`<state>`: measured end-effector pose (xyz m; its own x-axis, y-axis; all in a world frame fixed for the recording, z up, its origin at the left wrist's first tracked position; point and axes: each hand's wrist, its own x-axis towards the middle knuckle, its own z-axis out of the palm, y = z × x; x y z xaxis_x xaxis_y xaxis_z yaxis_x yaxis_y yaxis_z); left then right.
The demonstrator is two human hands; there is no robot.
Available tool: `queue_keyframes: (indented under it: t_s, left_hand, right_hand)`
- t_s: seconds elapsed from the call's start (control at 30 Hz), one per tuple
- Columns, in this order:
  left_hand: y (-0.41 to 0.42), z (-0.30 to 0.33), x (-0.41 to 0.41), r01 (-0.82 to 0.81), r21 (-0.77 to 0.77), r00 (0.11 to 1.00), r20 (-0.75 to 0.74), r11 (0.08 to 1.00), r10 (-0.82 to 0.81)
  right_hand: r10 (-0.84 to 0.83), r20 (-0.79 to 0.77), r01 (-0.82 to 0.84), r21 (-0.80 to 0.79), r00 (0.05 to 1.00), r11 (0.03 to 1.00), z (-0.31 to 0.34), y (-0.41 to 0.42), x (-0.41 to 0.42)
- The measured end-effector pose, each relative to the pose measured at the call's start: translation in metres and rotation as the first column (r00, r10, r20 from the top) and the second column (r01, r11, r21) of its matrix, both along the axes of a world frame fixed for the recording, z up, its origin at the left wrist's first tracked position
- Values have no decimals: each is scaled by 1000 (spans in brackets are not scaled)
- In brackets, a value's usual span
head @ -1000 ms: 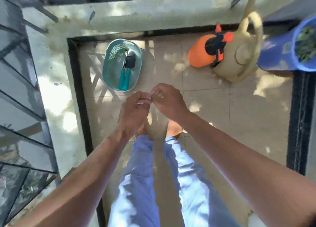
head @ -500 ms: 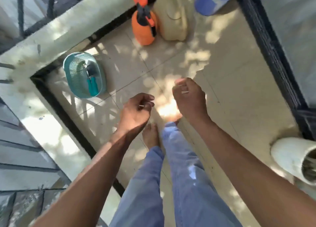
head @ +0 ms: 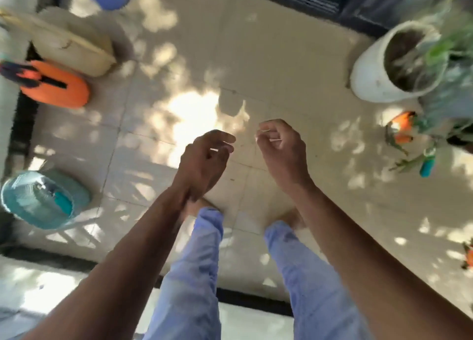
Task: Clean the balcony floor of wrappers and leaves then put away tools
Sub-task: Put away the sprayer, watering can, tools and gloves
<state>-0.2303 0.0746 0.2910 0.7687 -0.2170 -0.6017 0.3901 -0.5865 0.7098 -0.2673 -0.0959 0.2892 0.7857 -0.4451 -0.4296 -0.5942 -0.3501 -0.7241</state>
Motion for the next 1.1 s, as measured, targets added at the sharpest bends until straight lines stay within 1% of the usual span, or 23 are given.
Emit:
queue_keyframes:
  t_s: [0.13, 0.27, 0.37, 0.5, 0.63, 0.8, 1.0, 1.1]
  left_hand:
    - [-97, 11, -28, 192, 15, 981, 31, 981, -192]
    - [-200, 29, -59, 357, -3, 931, 86, 934, -355]
    - [-284, 38, -86, 439, -4, 897, 68, 899, -438]
    - [-394, 33, -128, 548, -33, 836, 34, 836, -548]
    - [-481, 22, -168, 616, -66, 788, 47, 785, -614]
    - [-565, 6, -206, 706, -77, 709, 66, 704, -703]
    - [-667, -29, -242, 742, -77, 669, 39, 665, -742]
    - [-711, -50, -252, 727, -63, 685, -3, 684, -729]
  right_hand:
    - [-185, 1, 185, 1, 983, 983, 12, -97, -60]
    - [-329, 25, 329, -10, 944, 944, 27, -193, -121]
    - [-402, 23, 403, -13, 915, 915, 34, -261, -164]
    - [-495, 34, 496, -46, 868, 867, 34, -342, -216]
    - [-570, 27, 570, -97, 821, 816, 27, -411, -258]
    - [-627, 26, 624, -130, 779, 770, 13, -487, -298]
    - [-678, -3, 671, -138, 735, 728, -18, -583, -338]
    - [-675, -61, 663, -143, 735, 735, -34, -624, -355]
